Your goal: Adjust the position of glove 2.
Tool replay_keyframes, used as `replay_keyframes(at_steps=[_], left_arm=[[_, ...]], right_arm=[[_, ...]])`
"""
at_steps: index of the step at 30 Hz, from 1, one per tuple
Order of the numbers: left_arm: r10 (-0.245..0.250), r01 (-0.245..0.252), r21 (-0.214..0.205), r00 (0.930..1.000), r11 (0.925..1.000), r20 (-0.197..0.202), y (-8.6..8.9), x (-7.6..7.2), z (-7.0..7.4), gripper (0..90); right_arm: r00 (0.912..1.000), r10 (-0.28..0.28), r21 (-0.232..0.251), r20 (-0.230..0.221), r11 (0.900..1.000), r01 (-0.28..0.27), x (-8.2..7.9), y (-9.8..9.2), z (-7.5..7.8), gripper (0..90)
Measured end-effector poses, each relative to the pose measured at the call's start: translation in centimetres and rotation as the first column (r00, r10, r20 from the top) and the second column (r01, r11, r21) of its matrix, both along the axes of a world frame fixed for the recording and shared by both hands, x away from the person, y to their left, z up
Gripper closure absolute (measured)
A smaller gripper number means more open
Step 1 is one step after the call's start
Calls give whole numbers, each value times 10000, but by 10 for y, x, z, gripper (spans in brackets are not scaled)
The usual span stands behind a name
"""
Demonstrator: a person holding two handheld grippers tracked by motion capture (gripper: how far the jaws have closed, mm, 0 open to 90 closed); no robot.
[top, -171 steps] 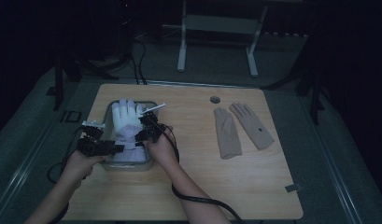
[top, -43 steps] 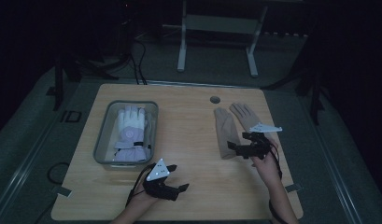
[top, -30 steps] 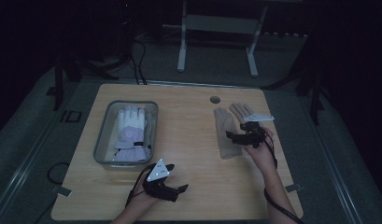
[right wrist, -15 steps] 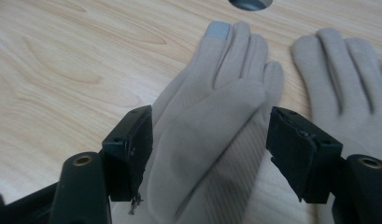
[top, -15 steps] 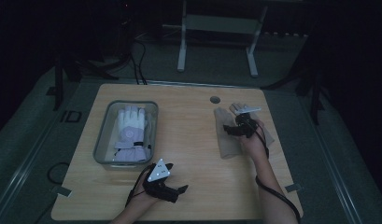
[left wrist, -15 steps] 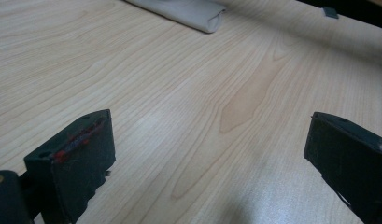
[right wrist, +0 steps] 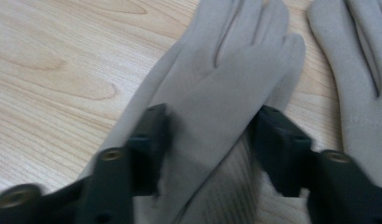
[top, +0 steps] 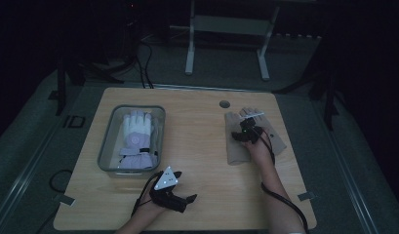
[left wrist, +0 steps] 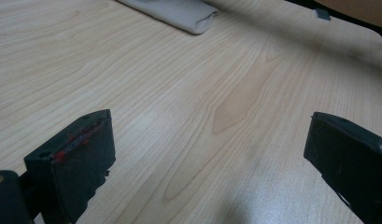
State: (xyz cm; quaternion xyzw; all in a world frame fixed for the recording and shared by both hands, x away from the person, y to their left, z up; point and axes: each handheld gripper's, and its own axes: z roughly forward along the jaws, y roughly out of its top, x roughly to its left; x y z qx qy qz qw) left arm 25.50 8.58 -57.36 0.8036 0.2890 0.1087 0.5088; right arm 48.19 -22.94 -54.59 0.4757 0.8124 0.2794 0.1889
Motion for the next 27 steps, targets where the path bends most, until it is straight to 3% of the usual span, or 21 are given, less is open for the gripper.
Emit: replay_keyframes(at_steps=[4, 7, 16, 27], left_arm=[[-59, 58, 131, 10000, 9999, 56, -1, -1, 0, 24], [-37, 36, 136, 10000, 9999, 56, -1, -1, 0, 24], [-24, 24, 161, 10000, 9999, 2, -1, 0, 0, 24], [0, -1, 261, 10000, 9997, 32, -1, -1, 0, 24]], right_arm=[[9993, -353, 207, -143, 9992, 356, -3, 7, 2, 716], [9988, -469, 472, -164, 9978, 476, -5, 8, 2, 753], [9983, -415, 1845, -398, 9816, 482, -20, 24, 15, 772], [9997, -200, 3004, 165, 9537, 141, -64, 62, 54, 773]])
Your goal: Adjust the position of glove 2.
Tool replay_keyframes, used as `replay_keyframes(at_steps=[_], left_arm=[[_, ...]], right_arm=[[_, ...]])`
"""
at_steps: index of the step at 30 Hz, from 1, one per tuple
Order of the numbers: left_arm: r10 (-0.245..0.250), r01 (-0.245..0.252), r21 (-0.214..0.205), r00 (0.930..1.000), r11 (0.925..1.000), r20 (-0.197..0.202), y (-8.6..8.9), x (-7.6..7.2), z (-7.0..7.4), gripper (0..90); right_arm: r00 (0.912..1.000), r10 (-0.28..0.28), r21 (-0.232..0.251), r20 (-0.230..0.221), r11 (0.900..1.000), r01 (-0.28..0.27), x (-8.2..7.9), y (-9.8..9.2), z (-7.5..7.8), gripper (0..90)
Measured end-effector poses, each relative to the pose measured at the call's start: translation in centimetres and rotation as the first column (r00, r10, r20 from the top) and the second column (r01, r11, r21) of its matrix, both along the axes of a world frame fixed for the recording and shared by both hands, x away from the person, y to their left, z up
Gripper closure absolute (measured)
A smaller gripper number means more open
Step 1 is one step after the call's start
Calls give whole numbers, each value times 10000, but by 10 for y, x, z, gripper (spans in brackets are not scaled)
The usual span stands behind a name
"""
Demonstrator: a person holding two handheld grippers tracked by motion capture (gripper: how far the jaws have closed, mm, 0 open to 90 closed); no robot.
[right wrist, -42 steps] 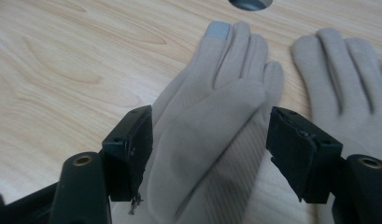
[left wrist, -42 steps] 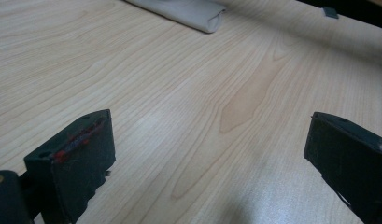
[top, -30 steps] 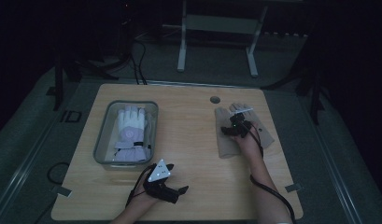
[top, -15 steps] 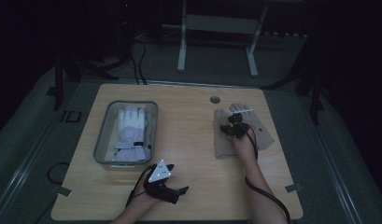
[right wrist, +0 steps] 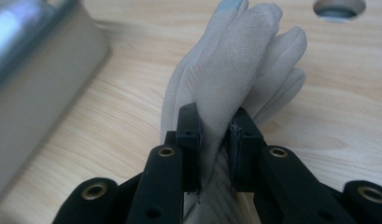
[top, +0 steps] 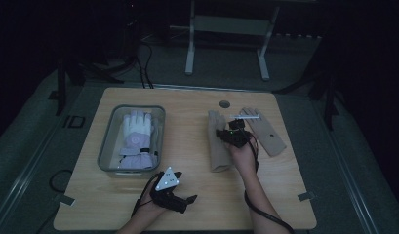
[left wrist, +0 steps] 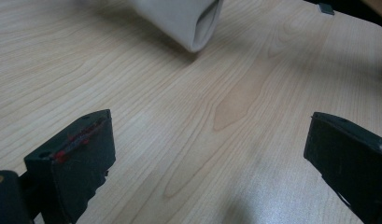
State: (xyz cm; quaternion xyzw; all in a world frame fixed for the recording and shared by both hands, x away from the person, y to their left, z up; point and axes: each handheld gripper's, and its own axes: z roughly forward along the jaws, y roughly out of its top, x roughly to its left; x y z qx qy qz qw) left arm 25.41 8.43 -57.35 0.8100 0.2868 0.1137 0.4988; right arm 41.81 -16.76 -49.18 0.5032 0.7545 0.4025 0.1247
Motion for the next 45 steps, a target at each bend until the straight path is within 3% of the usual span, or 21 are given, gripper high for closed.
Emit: replay_keyframes(at_steps=[5, 8, 11, 22, 25, 27, 30, 35, 41, 45], left_arm=[[31, -31, 36, 10000, 10000, 53, -1, -1, 0, 24], [90, -90, 92, 10000, 9999, -33, -1, 0, 0, 24], [100, -100, 42, 10000, 9999, 1, -1, 0, 0, 24], [16, -17, 91, 10000, 10000, 71, -1, -1, 0, 24], [-27, 27, 140, 10000, 9999, 19, -2, -1, 0, 24], [-35, 35, 150, 10000, 9999, 16, -2, -1, 0, 25], [-30, 30, 143, 10000, 9999, 7, -2, -1, 0, 24], [-28, 28, 146, 10000, 9999, -14, -2, -1, 0, 24], [-40, 40, 101, 10000, 9999, 1, -2, -1, 0, 24], [-48, 48, 41, 10000, 10000, -43, -1, -1, 0, 24]], right_arm=[[9993, 32, 487, 361, 9988, -49, -17, 13, 19, 773], [9972, -47, 632, 742, 9980, 0, -26, 21, 19, 771], [9985, 46, 854, 544, 9963, -92, -27, 26, 7, 771], [9973, -321, 65, -661, 9994, 326, -16, 31, -49, 749], [9959, -351, -122, -837, 9993, 342, -14, 28, -60, 702], [9960, -252, 45, -855, 9997, 257, -14, 26, -64, 627], [9970, 54, -63, -778, 10000, -59, -14, 27, -63, 514], [9971, 463, -469, -599, 9977, -491, -15, 29, -57, 445], [9941, 1075, -559, -154, 9926, -1082, -18, 21, -42, 442], [9933, 1127, -685, 253, 9915, -1108, -19, 8, -27, 445]])
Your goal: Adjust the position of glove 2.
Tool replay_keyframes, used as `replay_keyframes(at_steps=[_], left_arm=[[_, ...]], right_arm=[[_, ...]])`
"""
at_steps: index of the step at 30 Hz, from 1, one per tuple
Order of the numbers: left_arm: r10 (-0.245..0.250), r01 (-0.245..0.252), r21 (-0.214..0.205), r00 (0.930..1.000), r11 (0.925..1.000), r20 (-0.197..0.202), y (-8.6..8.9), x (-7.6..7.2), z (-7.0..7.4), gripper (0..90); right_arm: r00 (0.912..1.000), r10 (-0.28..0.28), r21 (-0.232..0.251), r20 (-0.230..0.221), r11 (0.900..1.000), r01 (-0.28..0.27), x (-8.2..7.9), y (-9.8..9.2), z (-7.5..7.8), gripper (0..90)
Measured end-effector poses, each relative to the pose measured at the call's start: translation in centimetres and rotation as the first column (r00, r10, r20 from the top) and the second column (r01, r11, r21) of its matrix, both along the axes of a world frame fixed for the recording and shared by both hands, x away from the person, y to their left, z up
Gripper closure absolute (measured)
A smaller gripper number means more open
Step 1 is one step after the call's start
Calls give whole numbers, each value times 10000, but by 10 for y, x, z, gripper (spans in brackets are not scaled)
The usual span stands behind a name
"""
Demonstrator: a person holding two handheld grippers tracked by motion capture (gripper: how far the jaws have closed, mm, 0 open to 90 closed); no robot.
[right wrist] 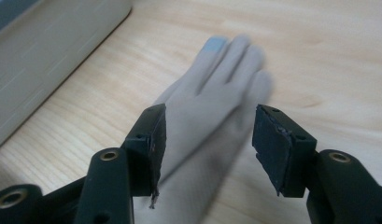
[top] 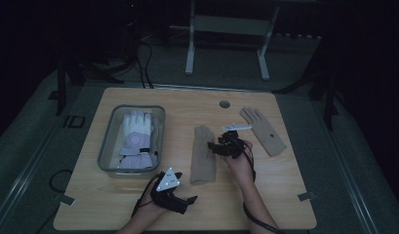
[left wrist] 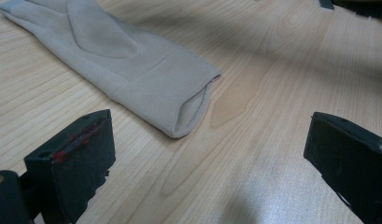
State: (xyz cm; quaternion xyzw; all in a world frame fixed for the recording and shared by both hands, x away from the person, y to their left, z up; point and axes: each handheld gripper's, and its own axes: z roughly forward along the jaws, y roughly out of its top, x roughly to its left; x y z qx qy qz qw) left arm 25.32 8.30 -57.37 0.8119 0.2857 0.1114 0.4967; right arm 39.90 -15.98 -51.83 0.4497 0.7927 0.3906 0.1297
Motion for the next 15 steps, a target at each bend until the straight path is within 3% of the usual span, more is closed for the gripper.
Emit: replay_keyframes(at_steps=[8, 15], left_arm=[[-10, 10, 48, 10000, 10000, 30, 0, 0, 0, 24], [-8, 8, 70, 10000, 10000, -2, 0, 0, 0, 24]], right_arm=[[9952, -132, -552, 970, 9983, 186, 3, -45, 23, 452], [9908, -567, -715, 1230, 9953, 658, 9, -84, 28, 452]])
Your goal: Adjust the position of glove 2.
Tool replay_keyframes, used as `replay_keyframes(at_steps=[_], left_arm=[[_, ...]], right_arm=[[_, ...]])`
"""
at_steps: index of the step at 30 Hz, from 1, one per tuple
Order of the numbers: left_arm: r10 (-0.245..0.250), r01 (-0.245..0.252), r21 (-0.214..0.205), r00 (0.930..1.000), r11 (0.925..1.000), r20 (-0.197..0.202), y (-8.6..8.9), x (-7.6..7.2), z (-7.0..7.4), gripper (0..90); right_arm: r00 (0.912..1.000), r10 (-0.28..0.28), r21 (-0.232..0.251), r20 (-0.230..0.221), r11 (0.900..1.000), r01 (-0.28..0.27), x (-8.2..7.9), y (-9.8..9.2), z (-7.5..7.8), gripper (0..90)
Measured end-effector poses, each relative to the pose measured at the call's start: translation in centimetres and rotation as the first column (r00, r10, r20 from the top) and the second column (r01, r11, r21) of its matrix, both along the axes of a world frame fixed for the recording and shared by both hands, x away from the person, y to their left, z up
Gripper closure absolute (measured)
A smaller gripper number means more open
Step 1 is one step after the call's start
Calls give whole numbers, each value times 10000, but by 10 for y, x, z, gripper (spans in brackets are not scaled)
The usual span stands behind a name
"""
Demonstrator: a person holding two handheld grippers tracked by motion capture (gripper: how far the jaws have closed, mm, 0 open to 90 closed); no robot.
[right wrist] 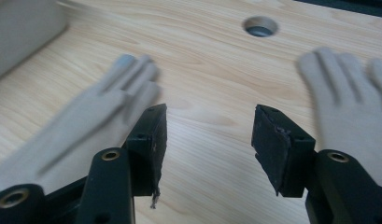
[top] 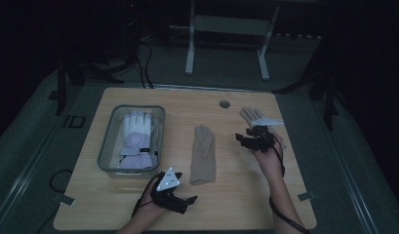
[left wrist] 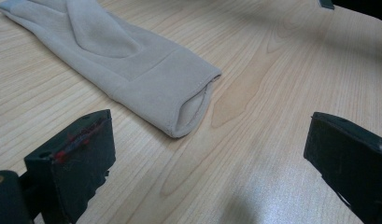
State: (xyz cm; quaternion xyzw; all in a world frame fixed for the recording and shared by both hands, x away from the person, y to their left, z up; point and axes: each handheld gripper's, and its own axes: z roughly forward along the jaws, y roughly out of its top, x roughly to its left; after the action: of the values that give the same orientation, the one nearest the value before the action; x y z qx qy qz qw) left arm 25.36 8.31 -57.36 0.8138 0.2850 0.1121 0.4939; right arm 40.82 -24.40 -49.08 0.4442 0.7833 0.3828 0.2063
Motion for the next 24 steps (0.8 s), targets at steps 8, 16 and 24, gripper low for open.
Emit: replay_keyframes(at_steps=[8, 16, 24], left_arm=[[22, -22, -42, 10000, 10000, -11, 0, 0, 0, 24], [23, -24, -70, 10000, 10000, -56, 0, 0, 0, 24], [-67, 67, -152, 10000, 9999, -10, 0, -2, 0, 24]], right_arm=[[9980, -630, -467, -22, 9969, 628, 19, -39, 1, 446], [9940, -1088, -639, -119, 9921, 1079, 38, -62, -4, 439], [9887, -1491, -1137, -169, 9827, 1463, 54, -78, -16, 445]])
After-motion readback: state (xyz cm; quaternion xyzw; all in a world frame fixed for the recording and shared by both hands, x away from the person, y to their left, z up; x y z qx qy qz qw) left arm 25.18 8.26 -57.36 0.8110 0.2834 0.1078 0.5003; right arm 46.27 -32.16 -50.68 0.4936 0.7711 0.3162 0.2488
